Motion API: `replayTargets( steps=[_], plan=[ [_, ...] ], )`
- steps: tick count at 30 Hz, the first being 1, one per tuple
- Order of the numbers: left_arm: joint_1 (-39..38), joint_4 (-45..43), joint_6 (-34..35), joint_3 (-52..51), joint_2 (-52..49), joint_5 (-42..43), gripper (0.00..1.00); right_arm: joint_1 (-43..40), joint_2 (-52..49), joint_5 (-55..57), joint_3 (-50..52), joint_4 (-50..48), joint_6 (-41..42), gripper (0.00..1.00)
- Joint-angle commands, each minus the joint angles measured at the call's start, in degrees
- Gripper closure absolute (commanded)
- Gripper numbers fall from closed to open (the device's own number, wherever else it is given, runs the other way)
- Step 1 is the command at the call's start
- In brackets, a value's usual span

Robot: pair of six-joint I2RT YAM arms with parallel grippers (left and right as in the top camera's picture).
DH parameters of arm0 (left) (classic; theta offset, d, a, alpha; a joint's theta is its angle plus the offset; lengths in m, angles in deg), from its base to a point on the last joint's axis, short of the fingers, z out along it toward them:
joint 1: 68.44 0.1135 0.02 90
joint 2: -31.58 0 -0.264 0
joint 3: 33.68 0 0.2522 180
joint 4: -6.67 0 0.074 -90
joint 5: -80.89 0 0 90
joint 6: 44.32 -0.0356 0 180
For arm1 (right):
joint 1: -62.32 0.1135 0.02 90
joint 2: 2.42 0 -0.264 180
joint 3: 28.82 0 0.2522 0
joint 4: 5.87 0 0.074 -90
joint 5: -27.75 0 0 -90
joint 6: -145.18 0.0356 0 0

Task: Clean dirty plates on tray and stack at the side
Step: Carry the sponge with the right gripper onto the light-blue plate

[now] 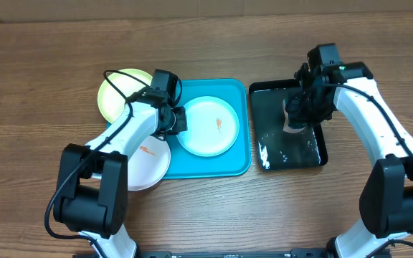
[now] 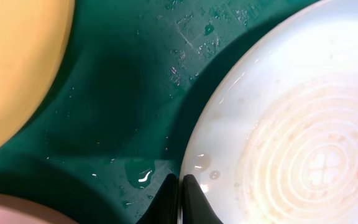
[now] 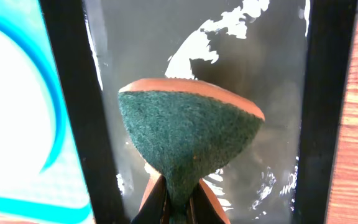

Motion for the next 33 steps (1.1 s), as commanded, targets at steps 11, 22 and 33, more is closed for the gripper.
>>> replayTargets(
  steps=[11,22,33],
  plan=[
    [0.96,-0.94,-1.53,-0.31,-0.90,3.19,0.96,4.68,0.37,2.99,-2.60,3.43,7.87,0.96],
    [0.96,-0.94,-1.46,-0.31,-0.90,3.34,0.96,4.39,0.37,3.21,-2.60,3.61,7.06,0.96],
    [0.96,-1.79,-1.01,-0.31,-0.90,3.30,0.96,5.53,0.39,3.17,-9.99,5.88,7.78,0.96]
  ],
)
